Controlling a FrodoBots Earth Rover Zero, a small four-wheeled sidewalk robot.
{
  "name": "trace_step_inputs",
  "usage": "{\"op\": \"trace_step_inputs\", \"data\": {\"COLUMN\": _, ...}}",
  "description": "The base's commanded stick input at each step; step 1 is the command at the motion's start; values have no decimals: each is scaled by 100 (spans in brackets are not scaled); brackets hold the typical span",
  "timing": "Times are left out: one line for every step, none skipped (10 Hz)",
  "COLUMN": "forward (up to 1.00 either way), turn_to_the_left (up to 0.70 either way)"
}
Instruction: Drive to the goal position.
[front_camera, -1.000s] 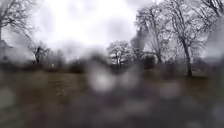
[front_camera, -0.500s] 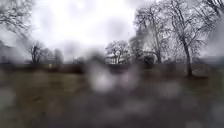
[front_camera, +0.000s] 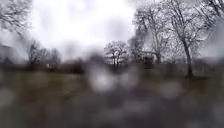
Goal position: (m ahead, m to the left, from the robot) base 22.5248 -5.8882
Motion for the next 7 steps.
{"op": "trace_step_inputs", "data": {"forward": 100, "turn_to_the_left": 0}}
{"op": "trace_step_inputs", "data": {"forward": 100, "turn_to_the_left": 0}}
{"op": "trace_step_inputs", "data": {"forward": 100, "turn_to_the_left": 0}}
{"op": "trace_step_inputs", "data": {"forward": 100, "turn_to_the_left": 0}}
{"op": "trace_step_inputs", "data": {"forward": 100, "turn_to_the_left": 0}}
{"op": "trace_step_inputs", "data": {"forward": 100, "turn_to_the_left": 0}}
{"op": "trace_step_inputs", "data": {"forward": 100, "turn_to_the_left": 0}}
